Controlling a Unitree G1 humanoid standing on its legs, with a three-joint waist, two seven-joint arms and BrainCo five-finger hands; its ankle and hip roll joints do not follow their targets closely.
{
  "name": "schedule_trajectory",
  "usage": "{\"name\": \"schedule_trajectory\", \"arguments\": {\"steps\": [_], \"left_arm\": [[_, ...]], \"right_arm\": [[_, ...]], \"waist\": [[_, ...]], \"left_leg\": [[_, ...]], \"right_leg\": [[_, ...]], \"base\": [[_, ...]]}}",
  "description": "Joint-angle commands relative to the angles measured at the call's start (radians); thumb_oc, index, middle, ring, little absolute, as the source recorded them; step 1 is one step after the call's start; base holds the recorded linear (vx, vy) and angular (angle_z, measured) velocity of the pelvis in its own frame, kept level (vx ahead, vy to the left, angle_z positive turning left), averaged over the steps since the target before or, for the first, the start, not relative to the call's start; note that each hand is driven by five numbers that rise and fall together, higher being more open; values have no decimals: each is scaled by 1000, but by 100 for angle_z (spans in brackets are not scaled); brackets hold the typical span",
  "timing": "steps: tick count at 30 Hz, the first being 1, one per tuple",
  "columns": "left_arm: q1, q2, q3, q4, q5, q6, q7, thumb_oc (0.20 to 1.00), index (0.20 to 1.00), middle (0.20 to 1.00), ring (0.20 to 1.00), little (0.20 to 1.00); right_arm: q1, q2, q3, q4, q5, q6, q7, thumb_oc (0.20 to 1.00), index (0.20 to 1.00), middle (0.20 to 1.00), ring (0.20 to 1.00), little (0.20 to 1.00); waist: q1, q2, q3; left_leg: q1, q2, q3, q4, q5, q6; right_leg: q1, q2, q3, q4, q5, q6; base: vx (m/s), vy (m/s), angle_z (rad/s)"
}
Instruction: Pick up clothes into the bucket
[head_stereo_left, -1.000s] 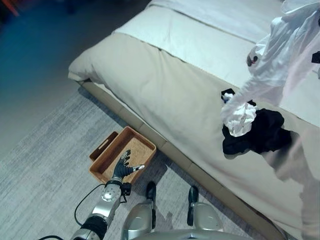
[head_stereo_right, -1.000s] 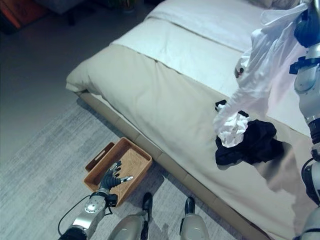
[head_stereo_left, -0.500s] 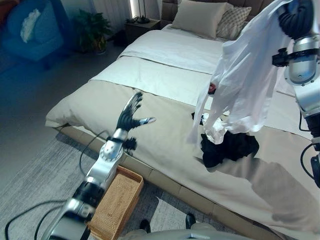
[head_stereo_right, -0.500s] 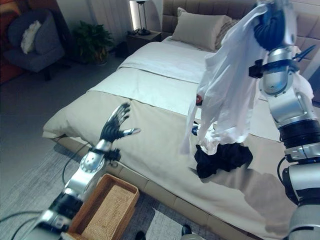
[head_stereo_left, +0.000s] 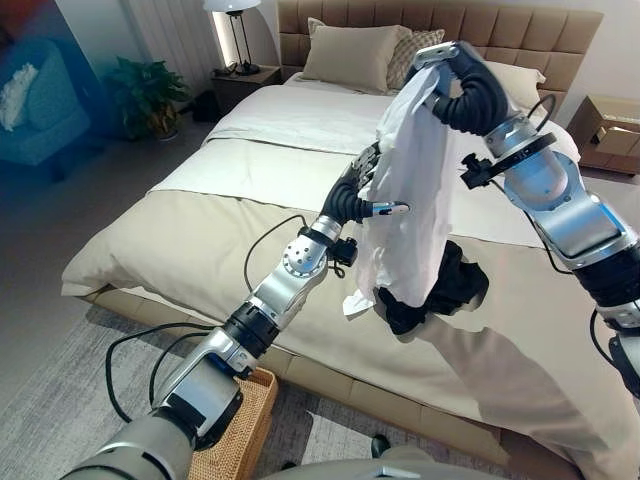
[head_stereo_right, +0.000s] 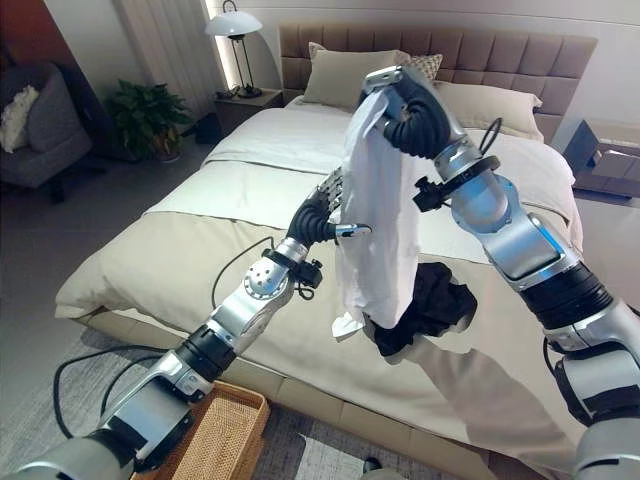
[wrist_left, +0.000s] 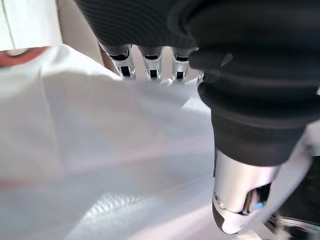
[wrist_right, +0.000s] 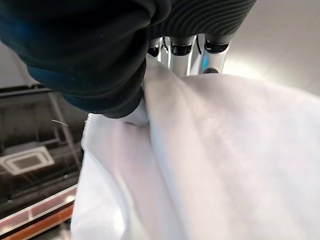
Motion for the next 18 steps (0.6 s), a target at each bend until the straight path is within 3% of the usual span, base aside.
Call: {"name": "schedule_trajectory", "arguments": {"steps": [1,14,15,16,17,18], "left_arm": [[-136,-41,-61,102,-59,-25,17,1000,1000,1000,1000,1000],[-163,-93,-95,157,-52,2,3,1000,1000,1000,1000,1000],[-164,-97,-100,157,-81,4,-7,918,918,918,918,918],[-163,-98,-99,152,-104,2,-10,507,507,507,507,507],[-161,-96,-99,146,-130,4,-15,288,288,288,288,288],[-162,-97,-98,140,-153,2,-17,200,200,200,200,200]], "right_arm": [[-56,-12,-14,-51,92,-86,-6,200,200,200,200,200],[-41,27,-27,-114,160,-99,9,200,200,200,200,200],[-38,35,-27,-120,181,-100,15,200,200,200,200,200],[-35,39,-27,-122,192,-101,14,200,200,200,200,200],[-30,43,-29,-125,207,-100,16,200,200,200,200,200],[-28,47,-26,-127,219,-101,18,200,200,200,200,200]], "waist": [[36,-48,-64],[38,-48,-50],[38,-48,-48],[39,-49,-47],[39,-49,-46],[39,-49,-46]], "left_leg": [[-27,-22,-30,101,-103,8],[-33,-30,-47,110,-105,14],[-35,-31,-48,112,-105,14],[-36,-31,-48,112,-105,15],[-37,-32,-49,112,-105,15],[-38,-32,-49,114,-105,16]], "right_leg": [[-19,-39,-31,85,-41,38],[-17,-45,-43,94,-43,39],[-17,-46,-44,95,-42,39],[-18,-47,-44,96,-42,39],[-18,-47,-45,96,-43,39],[-20,-48,-43,98,-43,39]], "base": [[0,0,0],[1,1,1],[0,2,5],[1,2,6],[2,3,4],[0,0,0]]}}
